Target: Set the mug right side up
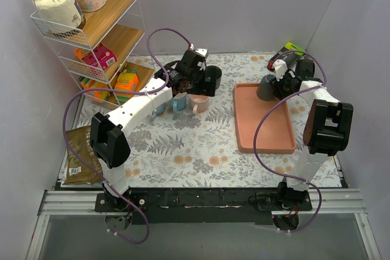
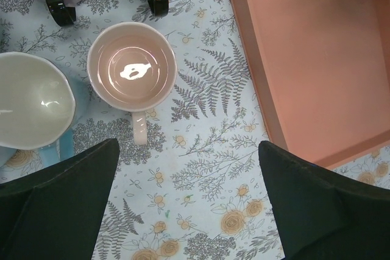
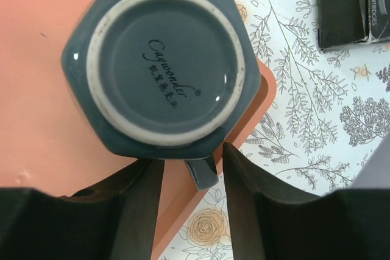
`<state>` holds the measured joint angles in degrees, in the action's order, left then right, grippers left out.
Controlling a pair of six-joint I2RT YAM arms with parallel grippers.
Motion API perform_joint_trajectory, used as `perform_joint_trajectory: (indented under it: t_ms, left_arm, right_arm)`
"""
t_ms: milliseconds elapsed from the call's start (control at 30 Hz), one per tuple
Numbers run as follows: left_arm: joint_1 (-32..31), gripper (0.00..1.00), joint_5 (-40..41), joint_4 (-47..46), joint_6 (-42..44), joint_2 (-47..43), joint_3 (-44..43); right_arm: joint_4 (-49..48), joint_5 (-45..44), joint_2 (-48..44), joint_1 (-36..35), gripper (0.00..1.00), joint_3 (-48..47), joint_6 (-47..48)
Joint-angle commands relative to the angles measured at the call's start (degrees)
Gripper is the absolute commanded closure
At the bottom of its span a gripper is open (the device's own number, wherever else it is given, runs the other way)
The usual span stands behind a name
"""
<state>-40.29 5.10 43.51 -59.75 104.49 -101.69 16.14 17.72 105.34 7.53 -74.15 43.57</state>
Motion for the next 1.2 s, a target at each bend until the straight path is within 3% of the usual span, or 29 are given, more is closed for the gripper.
perform_joint_trajectory:
  t_ms: [0,67,167,200,267,667,700,833,1167]
  left_arm:
    - [0.22,0.02,0.08,0.35,1.03,-0.78,0.0]
    - [0.22,0.02,-0.09,0.26,1.04,-0.69,0.0]
    - [0.22,0.02,-0.09,0.18,1.12,-0.6,0.0]
    - [0.22,0.02,-0.18,0.26,1.12,-0.6,-0.09]
    - [0.22,0.02,-0.27,0.18,1.21,-0.69,0.09]
    - [0.22,0.02,-1.15,-0.26,1.04,-1.21,0.26]
    - [0.22,0.02,-1.24,-0.35,0.95,-1.22,0.26]
    - [0.22,0.02,-1.85,-0.53,0.68,-1.48,0.35]
    - [0.22,0.02,-5.0,-2.11,0.16,-2.97,0.7]
  right_arm:
    - [-3.39,3.38,-2.85,-0.15,0.54,1.54,1.16]
    - [-3.49,3.73,-3.38,-0.15,0.58,2.34,1.25]
    - [-4.01,3.47,-4.09,-0.15,0.79,3.75,1.34]
    - [-4.01,2.94,-4.35,-0.15,0.9,4.18,1.08]
    - [-4.01,2.41,-4.7,-0.32,0.99,4.63,0.9]
    - [-0.5,3.2,-10.06,-0.15,0.99,2.71,-3.65]
    - [0.11,2.42,-10.5,0.03,0.99,1.65,-9.33]
    - [1.97,9.78,-13.31,0.64,0.99,-0.21,-17.8]
    - [-15.42,12.34,-29.13,0.47,0.99,8.32,-41.79]
